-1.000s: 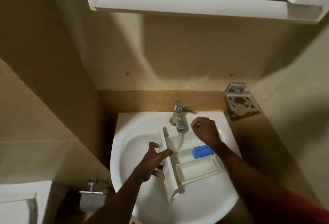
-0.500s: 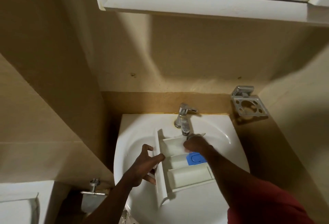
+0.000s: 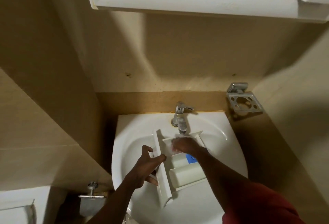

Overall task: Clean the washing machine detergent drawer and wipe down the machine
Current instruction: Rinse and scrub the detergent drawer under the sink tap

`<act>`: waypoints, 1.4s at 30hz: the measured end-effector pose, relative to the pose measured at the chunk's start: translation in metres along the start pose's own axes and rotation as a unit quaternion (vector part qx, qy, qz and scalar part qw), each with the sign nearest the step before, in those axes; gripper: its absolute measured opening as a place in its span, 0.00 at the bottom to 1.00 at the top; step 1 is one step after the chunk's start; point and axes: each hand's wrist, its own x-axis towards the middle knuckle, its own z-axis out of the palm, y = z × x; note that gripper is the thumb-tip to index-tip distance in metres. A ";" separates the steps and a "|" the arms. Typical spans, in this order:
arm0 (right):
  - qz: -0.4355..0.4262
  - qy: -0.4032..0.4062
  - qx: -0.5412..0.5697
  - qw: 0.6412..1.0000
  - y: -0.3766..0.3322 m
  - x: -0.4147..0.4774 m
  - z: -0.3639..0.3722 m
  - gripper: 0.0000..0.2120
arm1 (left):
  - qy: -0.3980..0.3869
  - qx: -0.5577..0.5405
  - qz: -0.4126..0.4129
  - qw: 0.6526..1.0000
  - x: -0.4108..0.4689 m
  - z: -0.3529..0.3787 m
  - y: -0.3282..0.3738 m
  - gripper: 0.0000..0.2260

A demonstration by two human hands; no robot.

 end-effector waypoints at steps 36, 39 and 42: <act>-0.001 0.184 -0.078 0.980 0.003 -0.010 0.005 0.23 | 0.008 -0.002 0.017 1.000 -0.002 -0.002 -0.006 0.24; 0.001 0.021 -0.055 0.998 -0.024 -0.012 0.016 0.19 | 0.008 -0.001 0.014 1.000 0.000 -0.003 -0.007 0.25; -0.002 -0.027 -0.012 1.000 -0.023 -0.009 0.007 0.17 | 0.010 0.000 0.011 1.000 0.000 -0.005 -0.007 0.27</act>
